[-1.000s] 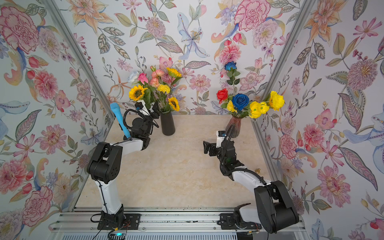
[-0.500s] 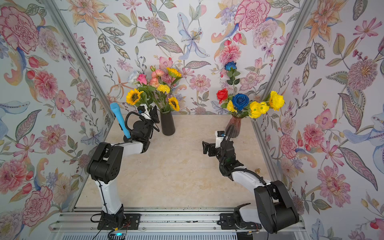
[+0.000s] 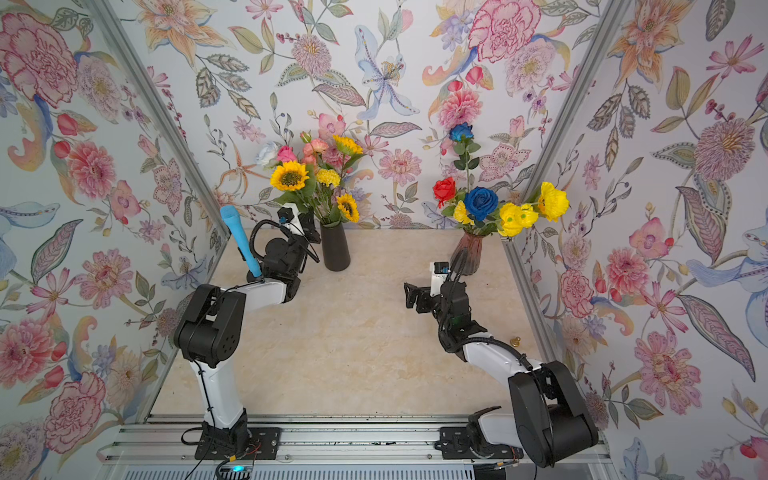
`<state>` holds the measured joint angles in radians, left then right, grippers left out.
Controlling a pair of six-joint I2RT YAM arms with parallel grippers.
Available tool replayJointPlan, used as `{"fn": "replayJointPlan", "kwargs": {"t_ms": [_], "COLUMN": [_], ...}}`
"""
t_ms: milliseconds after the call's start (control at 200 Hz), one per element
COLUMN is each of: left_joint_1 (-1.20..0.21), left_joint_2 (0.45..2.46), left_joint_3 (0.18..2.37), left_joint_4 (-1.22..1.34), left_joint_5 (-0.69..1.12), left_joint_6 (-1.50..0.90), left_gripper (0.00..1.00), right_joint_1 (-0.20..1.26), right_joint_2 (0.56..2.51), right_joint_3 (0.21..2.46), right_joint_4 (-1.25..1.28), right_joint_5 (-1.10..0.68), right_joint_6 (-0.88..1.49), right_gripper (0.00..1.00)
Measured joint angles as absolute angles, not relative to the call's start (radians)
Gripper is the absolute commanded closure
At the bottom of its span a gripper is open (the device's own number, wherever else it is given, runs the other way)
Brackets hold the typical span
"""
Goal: Pick out yellow flowers from the vase
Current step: Pick up the flower from the vase.
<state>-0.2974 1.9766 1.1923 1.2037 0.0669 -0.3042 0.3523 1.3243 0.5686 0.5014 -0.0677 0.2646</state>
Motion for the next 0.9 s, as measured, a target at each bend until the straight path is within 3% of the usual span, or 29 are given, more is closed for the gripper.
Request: {"fn": "replayJointPlan", "kwargs": {"t_ms": [315, 901], "left_joint_1": [-0.302, -0.371], "left_joint_2": [1.948, 1.661], "left_joint_3": [1.18, 1.252], "left_joint_4": [1.172, 0.926], "left_joint_5": [0.078, 0.157], "left_joint_6": [-0.29, -0.21], "left_gripper": [1.0, 1.0], "right_joint_1": [0.354, 0.365], "right_joint_2": [1.336, 1.29], "right_joint_3": [0.569, 0.569], "right_joint_4": [0.501, 0.502], "right_joint_5": [-0.068, -0.072], "right_joint_6": [0.265, 0.26], "right_gripper": [0.0, 0.0]}}
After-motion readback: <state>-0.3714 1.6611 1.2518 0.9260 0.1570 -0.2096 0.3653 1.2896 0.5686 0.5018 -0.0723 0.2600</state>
